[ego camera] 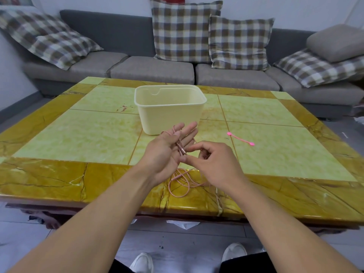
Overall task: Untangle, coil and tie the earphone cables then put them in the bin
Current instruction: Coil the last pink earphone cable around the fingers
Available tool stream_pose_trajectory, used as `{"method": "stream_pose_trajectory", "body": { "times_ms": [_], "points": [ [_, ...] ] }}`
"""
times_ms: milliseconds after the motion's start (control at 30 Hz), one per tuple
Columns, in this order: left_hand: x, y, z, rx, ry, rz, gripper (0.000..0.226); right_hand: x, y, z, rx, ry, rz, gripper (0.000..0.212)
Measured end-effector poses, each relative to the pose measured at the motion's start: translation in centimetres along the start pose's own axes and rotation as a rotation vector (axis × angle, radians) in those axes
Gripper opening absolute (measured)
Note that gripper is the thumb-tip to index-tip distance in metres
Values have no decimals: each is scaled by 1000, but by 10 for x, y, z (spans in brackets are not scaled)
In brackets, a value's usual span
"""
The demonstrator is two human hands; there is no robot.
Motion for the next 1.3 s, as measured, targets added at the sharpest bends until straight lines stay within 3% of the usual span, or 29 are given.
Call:
{"method": "stream_pose_trajectory", "body": {
  "times_ms": [233,400,567,800,1000,1167,1300],
  "points": [
    [3,0,1,45,21,-1,38,2,3,9,-136,-21,54,22],
    [2,1,0,5,24,16,38,3,5,13,-97,-78,98,26],
    [1,-2,0,20,-2,-28,39,3,8,6,-47,38,124,24],
    [0,-7,-1,44,43,-13,42,4,8,16,-13,-48,148,16],
    [5,-7,-6,44,78,45,39,7,9,20,-210,-66,219,29],
    [6,-2,-17,-103,190,36,36,3,5,21,-352,-180,177,19],
    [4,7,-24,-91,247,-40,38,5,4,14,-8,-288,125,11]
  ]
}}
Point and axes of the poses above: each hand's wrist, its own x-axis towards the middle knuckle, its own z-axis out of the palm, y = z × x, the point moved 4 cm from there along x, towards the middle knuckle, and after that the axes turned 10 degrees about -y, right-handed, at the moved point
